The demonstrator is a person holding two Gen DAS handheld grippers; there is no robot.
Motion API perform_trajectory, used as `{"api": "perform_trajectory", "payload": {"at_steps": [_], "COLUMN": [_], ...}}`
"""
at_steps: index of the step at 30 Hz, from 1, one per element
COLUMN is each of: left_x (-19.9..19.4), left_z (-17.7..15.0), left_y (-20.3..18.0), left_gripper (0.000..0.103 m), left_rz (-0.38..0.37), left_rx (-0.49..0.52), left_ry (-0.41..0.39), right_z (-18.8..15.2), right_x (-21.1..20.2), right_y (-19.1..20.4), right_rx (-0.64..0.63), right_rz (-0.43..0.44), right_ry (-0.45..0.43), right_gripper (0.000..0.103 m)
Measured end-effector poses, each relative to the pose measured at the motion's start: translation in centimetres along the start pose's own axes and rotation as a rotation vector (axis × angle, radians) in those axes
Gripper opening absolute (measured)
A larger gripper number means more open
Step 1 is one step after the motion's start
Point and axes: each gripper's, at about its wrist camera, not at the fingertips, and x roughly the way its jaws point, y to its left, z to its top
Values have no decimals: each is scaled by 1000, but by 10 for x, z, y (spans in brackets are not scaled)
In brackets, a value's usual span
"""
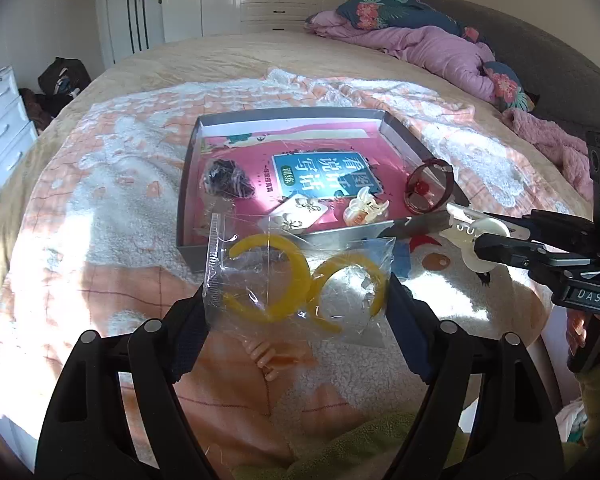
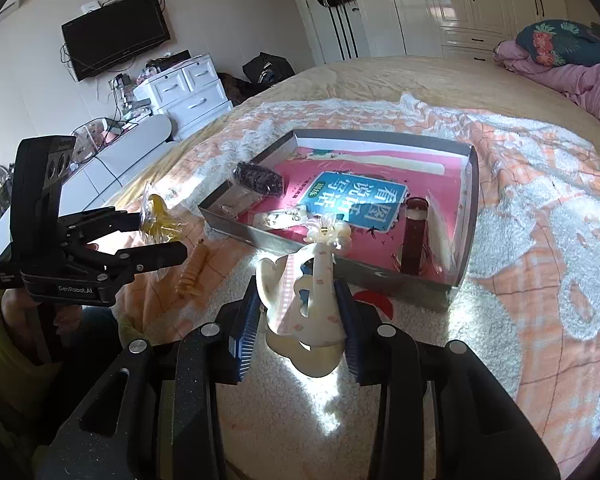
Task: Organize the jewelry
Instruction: 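Lower the bangle bag into the tray with left tool while right tool places the clip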
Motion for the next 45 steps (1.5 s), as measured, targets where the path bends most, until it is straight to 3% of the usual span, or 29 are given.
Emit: {"api": "perform_trajectory", "payload": {"at_steps": [19,45], "left_x": [2,53], "left_z": [26,76], "left_y": [15,4], "left_gripper": [72,72], "left_rz": [29,-10], "left_rx": [-25,66], "left_ry": [-41,-9], "right_z": [50,84], "right_x": [9,27], "right_y": [13,-28], "right_rx": [-23,65], "right_rz": [10,-68], "right_ry": [-98,-147], "right_gripper": [35,35]}}
